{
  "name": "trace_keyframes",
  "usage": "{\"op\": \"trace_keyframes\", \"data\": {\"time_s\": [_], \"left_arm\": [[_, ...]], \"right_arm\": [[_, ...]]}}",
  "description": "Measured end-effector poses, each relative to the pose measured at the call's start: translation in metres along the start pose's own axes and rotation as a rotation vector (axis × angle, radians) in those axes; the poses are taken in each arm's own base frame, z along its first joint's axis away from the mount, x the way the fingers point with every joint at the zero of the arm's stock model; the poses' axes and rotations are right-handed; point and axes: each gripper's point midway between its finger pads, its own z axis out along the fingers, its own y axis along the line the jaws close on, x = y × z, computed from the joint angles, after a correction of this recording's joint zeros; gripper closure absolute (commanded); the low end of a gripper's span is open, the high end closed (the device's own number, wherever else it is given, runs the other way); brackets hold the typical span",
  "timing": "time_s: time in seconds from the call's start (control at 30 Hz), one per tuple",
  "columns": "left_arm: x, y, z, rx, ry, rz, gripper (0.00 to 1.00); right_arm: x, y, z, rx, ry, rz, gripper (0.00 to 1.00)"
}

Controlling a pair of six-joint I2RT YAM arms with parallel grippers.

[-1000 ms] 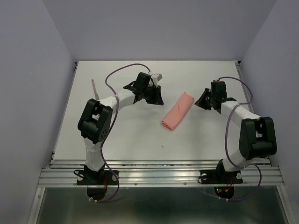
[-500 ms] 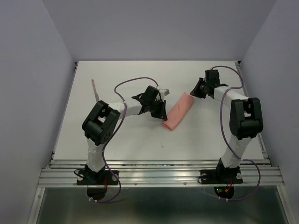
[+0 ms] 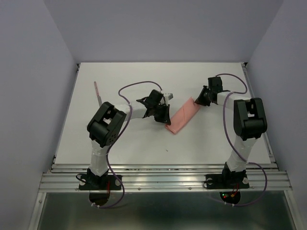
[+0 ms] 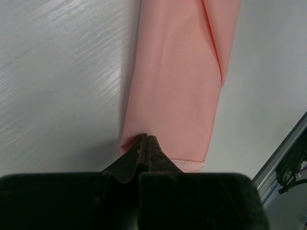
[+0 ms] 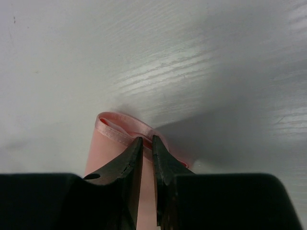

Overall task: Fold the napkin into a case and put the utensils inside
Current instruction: Smooth out the smaller rectangle-folded napkin at the center of the board, then pick up the knife from the corner of the board.

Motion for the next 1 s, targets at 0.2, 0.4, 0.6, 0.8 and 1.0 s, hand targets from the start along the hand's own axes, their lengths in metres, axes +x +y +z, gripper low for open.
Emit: {"op": "trace_keyframes", "data": {"time_s": [0.2, 0.4, 0.6, 0.8, 1.0], "left_arm": [[0.000, 0.001, -0.001, -0.009, -0.001, -0.001, 0.86], [-0.006, 0.002, -0.024, -0.087, -0.023, 0.002, 0.44], [-0.044, -0.012, -0.068, -0.161, -0.139, 0.059, 0.41], [-0.073, 0.016, -0.104, -0.282, -0.245, -0.003, 0.42], [-0.078, 0.105, -0.151, -0.526, -0.333, -0.234, 0.39]], "right_arm": [[0.009, -0.006, -0.010, 0.011, -0.007, 0.002, 0.79], [0.009, -0.011, -0.036, 0.052, -0.047, -0.006, 0.64], [-0.029, 0.000, -0.080, 0.068, -0.207, -0.015, 0.44], [-0.033, -0.005, -0.117, 0.082, -0.293, -0.017, 0.40], [0.002, -0.030, -0.125, 0.128, -0.236, -0.021, 0.39]]}}
